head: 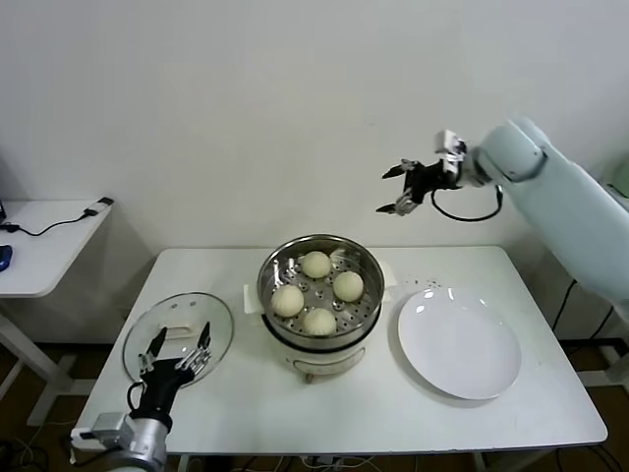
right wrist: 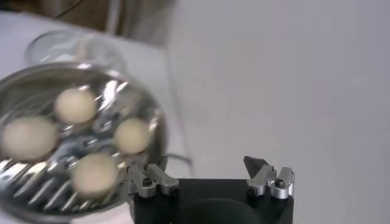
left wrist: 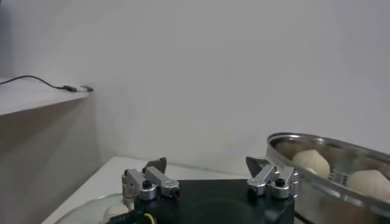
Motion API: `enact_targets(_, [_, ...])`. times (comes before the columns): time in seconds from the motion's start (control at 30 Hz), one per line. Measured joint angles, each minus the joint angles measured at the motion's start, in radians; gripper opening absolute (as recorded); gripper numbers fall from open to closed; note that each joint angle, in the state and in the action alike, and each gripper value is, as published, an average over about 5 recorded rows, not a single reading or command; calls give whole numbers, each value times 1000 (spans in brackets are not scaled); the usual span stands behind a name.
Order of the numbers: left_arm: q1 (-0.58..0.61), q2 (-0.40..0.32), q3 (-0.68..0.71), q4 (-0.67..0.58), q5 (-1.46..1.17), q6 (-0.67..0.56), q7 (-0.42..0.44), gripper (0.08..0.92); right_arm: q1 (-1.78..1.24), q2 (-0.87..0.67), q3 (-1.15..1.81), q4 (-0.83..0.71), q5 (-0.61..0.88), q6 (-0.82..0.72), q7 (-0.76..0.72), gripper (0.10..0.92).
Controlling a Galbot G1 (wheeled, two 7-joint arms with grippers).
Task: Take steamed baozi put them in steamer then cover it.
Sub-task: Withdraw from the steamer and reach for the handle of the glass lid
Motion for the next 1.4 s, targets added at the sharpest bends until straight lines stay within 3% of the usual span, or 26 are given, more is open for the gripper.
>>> enact_targets(0.3, [7,6,-3,8,18,-51,6,823,-425,32,430,151,102,165,314,823])
enact_targets(0.87, [-48,20,-24,104,137,-180,-33,823,-1093,346,948,324,285,528,696,823])
enact_targets(1.1, [-96,48,-34,196,441,-223,-91,823,-1246,411,1020,359,326,593,763,823])
enact_targets(1.4, [-144,143,7,340,1019,-181,-288,823,-1328,454,1049,373,344,639,802,823])
